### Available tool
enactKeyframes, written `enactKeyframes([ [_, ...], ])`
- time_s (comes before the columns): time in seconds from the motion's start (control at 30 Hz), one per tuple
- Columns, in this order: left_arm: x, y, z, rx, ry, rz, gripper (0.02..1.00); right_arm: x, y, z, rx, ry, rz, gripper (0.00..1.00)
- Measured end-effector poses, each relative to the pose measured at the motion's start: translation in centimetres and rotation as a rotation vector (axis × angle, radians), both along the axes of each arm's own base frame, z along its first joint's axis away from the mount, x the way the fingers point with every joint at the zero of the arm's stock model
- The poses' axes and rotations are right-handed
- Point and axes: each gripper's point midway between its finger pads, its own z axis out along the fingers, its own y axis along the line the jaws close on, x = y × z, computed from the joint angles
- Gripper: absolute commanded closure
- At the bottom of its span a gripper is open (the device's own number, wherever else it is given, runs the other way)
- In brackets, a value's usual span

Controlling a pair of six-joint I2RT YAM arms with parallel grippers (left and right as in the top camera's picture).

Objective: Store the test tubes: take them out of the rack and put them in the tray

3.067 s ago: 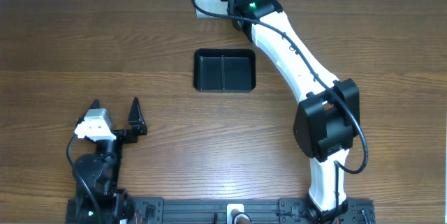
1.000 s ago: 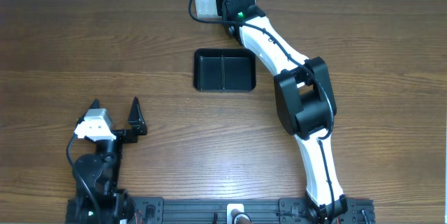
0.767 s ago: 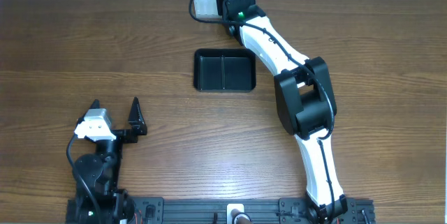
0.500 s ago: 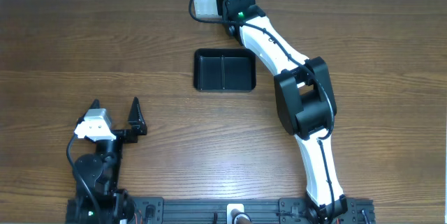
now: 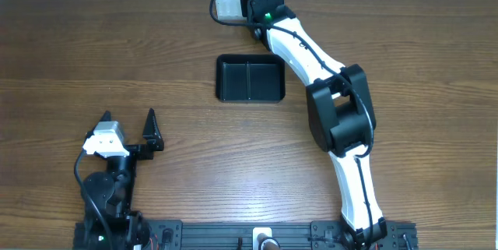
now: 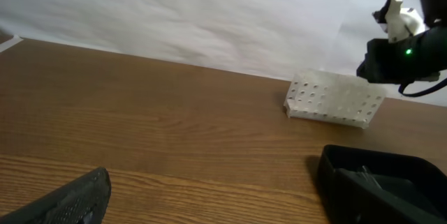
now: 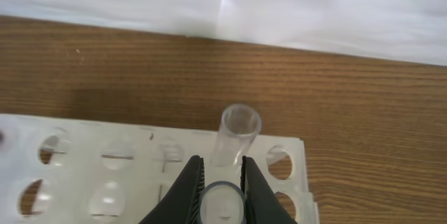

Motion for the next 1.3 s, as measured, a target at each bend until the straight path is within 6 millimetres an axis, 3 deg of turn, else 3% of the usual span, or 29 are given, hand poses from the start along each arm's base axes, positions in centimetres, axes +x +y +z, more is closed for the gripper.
enactKeyframes([
  [0.33, 0.0, 0.0, 0.0, 0.000, 0.000, 0.000, 0.020, -1.0, 0.3, 6.3, 0.034, -0.070, 0.012, 0.950],
  [0.63, 0.0, 0.0, 0.0, 0.000, 0.000, 0.000, 0.023, -2.9, 0.4, 8.5, 0.023, -0.046, 0.026, 0.961],
  [0.77, 0.0, 0.0, 0.0, 0.000, 0.000, 0.000, 0.020, -4.9, 0.4, 9.7, 0.022, -0.006, 0.031, 0.958],
  [0.93, 0.0, 0.0, 0.0, 0.000, 0.000, 0.000, 0.020, -7.6, -0.1, 9.5, 0.035, 0.094, 0.009, 0.967],
  [1.3, 0.0, 0.0, 0.0, 0.000, 0.000, 0.000, 0.020, -13.2, -0.4, 5.1, 0.082, 0.391, -0.016, 0.982],
])
